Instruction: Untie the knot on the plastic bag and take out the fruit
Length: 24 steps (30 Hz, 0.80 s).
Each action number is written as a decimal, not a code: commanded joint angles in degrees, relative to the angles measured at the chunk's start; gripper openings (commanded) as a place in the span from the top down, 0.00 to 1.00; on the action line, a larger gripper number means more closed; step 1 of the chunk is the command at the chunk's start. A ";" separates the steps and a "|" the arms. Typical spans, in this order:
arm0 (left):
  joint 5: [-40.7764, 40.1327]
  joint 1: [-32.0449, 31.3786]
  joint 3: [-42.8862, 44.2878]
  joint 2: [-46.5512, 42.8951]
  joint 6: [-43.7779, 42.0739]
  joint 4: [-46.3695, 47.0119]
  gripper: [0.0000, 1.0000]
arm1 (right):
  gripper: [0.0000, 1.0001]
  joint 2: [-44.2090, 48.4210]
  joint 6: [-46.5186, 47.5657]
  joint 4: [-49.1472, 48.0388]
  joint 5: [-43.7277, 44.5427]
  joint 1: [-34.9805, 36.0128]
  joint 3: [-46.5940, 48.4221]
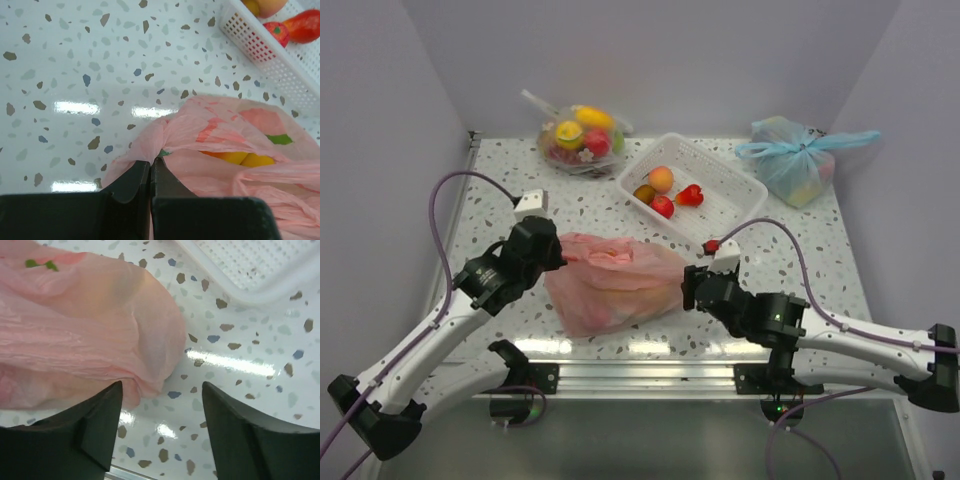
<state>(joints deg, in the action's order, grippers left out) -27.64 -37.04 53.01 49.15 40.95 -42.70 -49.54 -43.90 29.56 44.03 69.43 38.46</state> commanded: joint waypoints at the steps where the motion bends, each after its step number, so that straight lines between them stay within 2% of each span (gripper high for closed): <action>1: 5.30 0.65 2.97 0.95 -13.34 -2.75 1.00 | 0.29 -0.38 13.27 2.17 -5.60 -0.17 10.28; 2: 7.84 0.65 3.32 0.69 -13.53 -2.74 1.00 | 0.14 -0.82 14.79 2.34 -9.54 -0.17 12.41; 4: 11.09 0.65 3.76 0.08 -14.14 -2.65 1.00 | 0.01 -4.05 19.61 2.78 -12.29 -0.17 19.50; 9: 13.22 0.65 5.34 -0.37 -13.35 -4.32 1.00 | 0.01 -20.46 28.85 7.35 -19.41 -0.08 36.65; 12: 13.75 0.65 6.31 -0.28 -12.83 -5.99 1.00 | 0.01 -29.69 29.14 8.58 -20.48 -0.17 43.95; 15: 14.80 0.65 6.23 -1.15 -12.56 -6.96 1.00 | 0.01 -35.17 26.68 9.37 -18.29 -0.26 49.76; 19: 16.65 0.65 5.35 -2.74 -11.95 -7.66 1.00 | 0.01 -40.98 24.48 8.32 -15.30 -0.26 53.82; 24: 18.23 0.65 3.94 -4.67 -11.07 -8.37 1.00 | 0.01 -46.70 22.98 9.37 -15.90 -0.87 56.73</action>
<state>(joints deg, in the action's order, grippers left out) -11.35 -36.75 56.84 45.91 29.45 -50.59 -95.50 -19.62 38.15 26.89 69.10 91.77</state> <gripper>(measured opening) 0.021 0.986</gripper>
